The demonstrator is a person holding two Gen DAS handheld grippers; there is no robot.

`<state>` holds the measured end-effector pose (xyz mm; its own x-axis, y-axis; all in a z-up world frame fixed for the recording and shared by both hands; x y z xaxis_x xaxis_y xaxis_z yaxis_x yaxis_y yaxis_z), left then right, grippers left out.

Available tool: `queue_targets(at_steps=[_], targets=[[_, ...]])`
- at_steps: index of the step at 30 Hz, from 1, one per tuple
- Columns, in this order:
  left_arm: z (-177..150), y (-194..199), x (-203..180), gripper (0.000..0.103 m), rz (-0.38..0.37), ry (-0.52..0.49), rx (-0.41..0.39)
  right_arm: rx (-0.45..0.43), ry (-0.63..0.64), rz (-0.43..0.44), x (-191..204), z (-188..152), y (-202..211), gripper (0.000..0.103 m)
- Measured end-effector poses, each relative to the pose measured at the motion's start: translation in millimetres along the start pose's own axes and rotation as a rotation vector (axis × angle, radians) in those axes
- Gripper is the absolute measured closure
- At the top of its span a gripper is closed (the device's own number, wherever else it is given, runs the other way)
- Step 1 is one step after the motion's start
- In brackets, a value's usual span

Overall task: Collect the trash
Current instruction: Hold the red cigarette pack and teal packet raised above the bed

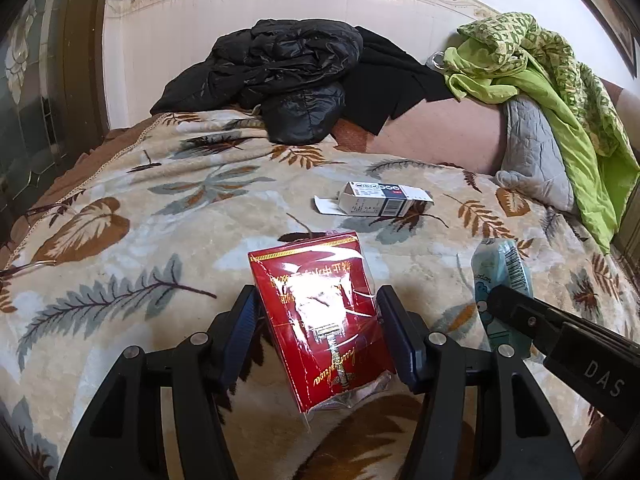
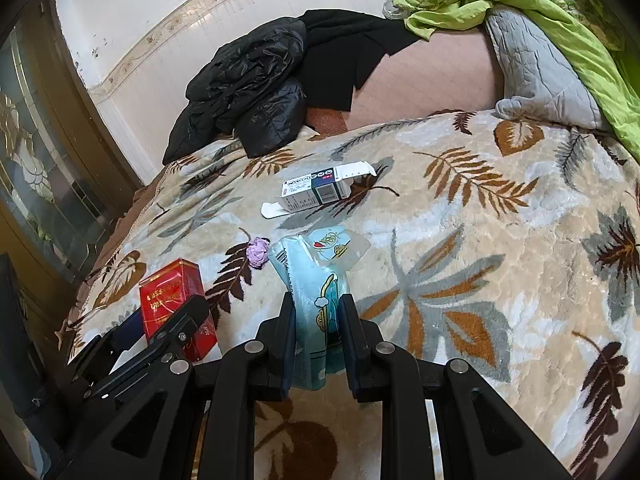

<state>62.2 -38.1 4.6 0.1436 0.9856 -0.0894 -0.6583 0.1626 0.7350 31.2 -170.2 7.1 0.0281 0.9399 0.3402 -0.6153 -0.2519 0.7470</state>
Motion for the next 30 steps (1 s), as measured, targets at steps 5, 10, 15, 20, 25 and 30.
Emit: queue_targets(at_steps=[5,10,15,20,25,30], targets=[[-0.2,6.3,-3.9,0.044,-0.004,-0.005,-0.007,-0.021,-0.009,-0.004,-1.6,2.1,9.0,0.081],[-5.3,20.5,-5.2,0.043,-0.006,-0.002,-0.02,-0.06,-0.009,-0.009,-0.3,0.6,30.7,0.081],[-14.3,43.6,-3.6,0.043,-0.01,-0.003,-0.036,-0.081,-0.018,-0.021,-3.8,-19.3,54.1,0.081],[-21.9,70.1,-4.9,0.043,-0.011,-0.006,-0.066,-0.061,-0.045,-0.039,-18.7,-50.9,71.7,0.081],[-40.4,94.3,-14.4,0.043,-0.012,-0.045,-0.059,-0.099,-0.046,-0.046,-28.7,-67.4,103.3,0.081],[-56.9,112.4,-29.7,0.043,-0.012,-0.099,-0.051,-0.098,-0.051,-0.031,-35.1,-87.0,124.0,0.081]])
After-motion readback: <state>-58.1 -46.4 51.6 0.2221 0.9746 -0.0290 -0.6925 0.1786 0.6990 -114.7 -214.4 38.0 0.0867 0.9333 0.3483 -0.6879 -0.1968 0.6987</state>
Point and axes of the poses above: each gripper's, at about its wrist camera, not at the fingertips, and y roughly against the way its jaws point, x to its left, z to its top, the point moved 9 cm from there along -y, roughly the way its jaws point, and after that the axes turned 9 degrees about x, right-handed, at the moved point
